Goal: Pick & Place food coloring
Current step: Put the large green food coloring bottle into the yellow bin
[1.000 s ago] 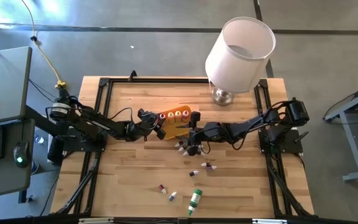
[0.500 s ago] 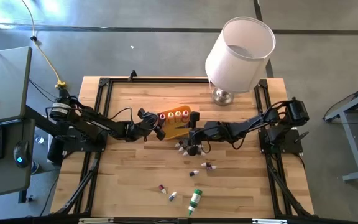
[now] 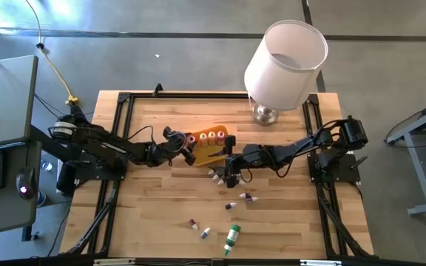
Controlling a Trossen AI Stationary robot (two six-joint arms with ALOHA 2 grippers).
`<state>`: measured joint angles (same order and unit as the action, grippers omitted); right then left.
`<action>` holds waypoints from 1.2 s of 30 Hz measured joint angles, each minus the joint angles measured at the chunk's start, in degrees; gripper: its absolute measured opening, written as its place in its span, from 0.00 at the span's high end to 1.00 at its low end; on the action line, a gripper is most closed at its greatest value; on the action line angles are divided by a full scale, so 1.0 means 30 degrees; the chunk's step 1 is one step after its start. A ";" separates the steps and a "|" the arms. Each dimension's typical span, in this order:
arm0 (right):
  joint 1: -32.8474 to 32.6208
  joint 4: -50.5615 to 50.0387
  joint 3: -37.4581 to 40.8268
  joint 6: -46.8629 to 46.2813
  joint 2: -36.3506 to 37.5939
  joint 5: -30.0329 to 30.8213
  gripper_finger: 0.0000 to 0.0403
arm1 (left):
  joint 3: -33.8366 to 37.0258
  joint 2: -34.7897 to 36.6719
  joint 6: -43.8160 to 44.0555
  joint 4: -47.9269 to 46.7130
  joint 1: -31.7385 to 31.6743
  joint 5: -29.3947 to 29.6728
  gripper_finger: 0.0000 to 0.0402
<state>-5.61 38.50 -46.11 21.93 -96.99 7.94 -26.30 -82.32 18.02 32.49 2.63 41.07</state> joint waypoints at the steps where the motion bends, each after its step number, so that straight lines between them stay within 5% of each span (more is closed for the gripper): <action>1: 0.0000 -0.0038 0.0000 0.0000 0.0000 -0.0097 0.53 | 0.0000 0.0289 0.0000 -0.0132 0.0000 -0.0104 0.48; 4: 0.0006 -0.0527 0.0000 -0.0021 0.0000 -0.2150 0.53 | 0.0000 0.1526 0.0000 -0.1000 0.0007 -0.0573 0.48; 9: -0.0441 -0.0433 -0.0078 -0.1299 -0.0015 -0.8678 0.53 | -0.0029 0.3512 -0.0029 -0.2000 0.0007 -0.1822 0.48; 13: -0.2029 -0.2190 -0.2089 -0.1863 -0.0024 -0.8442 0.53 | -0.0022 0.4907 -0.1196 -0.2097 0.0004 -0.2236 0.48; 21: -0.6456 -1.4660 -0.8738 -0.1302 -0.0917 -0.3967 0.53 | -0.0036 0.6182 -0.2069 -0.2308 0.0000 -0.2592 0.48; 29: -0.8721 -1.6430 -1.1473 -0.6085 -0.4678 -0.6314 0.53 | -0.0029 0.6125 -0.1923 -0.2441 0.0000 -0.3681 0.48; 36: -0.9584 -1.9690 -1.4044 -0.6769 -0.7644 -0.6321 0.53 | -0.0029 0.6125 -0.1843 -0.2316 0.0000 -0.4065 0.48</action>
<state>-34.36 -20.57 -88.24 1.63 -119.92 -11.03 -26.39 -63.94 12.49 25.54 2.63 28.88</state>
